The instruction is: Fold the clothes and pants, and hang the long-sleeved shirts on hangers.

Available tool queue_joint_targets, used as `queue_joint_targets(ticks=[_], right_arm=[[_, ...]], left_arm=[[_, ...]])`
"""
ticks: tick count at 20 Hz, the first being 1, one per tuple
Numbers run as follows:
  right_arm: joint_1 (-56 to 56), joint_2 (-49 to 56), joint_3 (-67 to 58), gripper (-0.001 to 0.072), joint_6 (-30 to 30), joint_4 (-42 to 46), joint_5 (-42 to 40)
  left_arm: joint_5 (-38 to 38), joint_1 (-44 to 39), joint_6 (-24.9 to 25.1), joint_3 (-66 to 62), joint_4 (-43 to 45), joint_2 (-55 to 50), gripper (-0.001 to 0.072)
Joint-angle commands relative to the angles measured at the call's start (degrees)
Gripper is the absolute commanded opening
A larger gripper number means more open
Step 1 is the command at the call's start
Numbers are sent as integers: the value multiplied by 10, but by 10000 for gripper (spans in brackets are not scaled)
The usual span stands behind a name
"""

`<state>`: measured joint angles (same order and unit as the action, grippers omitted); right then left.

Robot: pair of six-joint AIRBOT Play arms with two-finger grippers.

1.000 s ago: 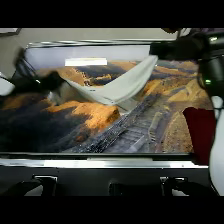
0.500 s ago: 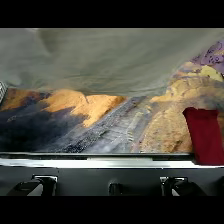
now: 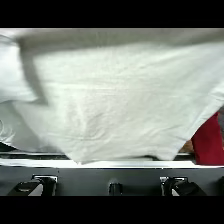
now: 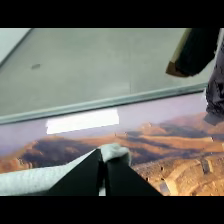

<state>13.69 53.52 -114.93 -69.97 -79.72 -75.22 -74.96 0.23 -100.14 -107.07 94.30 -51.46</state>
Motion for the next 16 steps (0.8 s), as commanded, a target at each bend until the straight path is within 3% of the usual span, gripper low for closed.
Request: queue_joint_targets(ticks=[1,9,13,16], right_arm=[[0,131,0,32,-2,18,-26],[0,478,0,32,19,61,181],[0,538,0,32,80,134,239],[0,540,0,32,89,141,235]], left_arm=[[29,0,-2,75,2,-77,22],[302,0,-2,122,-38,-427,24],[408,4,-2,108,-37,-512,24],[420,14,-2,106,-37,-520,23]])
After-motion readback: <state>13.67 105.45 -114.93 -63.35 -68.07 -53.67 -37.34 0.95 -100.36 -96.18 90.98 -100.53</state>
